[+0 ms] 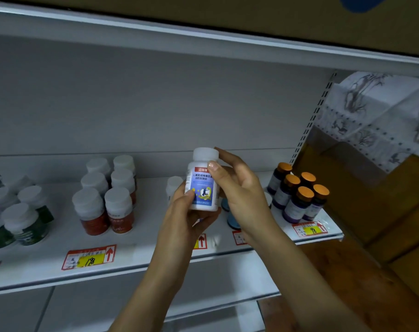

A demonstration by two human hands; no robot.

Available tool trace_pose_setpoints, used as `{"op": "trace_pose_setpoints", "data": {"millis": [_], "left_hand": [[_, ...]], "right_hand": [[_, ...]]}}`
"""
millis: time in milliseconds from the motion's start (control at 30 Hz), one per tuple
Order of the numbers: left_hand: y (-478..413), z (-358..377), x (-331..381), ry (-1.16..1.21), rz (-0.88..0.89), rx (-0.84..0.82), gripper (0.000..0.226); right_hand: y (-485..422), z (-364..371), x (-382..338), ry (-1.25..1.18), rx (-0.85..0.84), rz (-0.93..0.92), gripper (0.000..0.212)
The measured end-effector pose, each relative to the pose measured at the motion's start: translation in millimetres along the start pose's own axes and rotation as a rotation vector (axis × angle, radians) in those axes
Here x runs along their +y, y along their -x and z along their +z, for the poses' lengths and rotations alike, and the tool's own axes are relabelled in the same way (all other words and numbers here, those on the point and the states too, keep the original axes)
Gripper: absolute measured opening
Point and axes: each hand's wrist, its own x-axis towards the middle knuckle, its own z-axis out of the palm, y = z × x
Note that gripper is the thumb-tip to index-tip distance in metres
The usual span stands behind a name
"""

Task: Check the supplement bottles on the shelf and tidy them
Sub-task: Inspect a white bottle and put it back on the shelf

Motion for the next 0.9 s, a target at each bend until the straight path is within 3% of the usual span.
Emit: {"op": "trace_pose_setpoints", "data": {"millis": [233,633,767,900], "left_hand": [[5,1,3,-0.082,0.075,-0.028,0.029],[7,-2,3,-0.047,0.088,-0.063,0.026],[6,-3,3,-0.041,0.094,-0.088,0.036],[4,-6,2,-0.031,0.069,-0.078,0.028]], "right_hand": [[2,-4,1,0.024,-0.008,-0.006,0.036],[6,-9,7,0.032,-0.077,-0.016,0.055],[9,-9,11,0.095,-0.086,-0.090,0.064],[18,-9,24,0.204,-0.066,-0.192,0.062]]}}
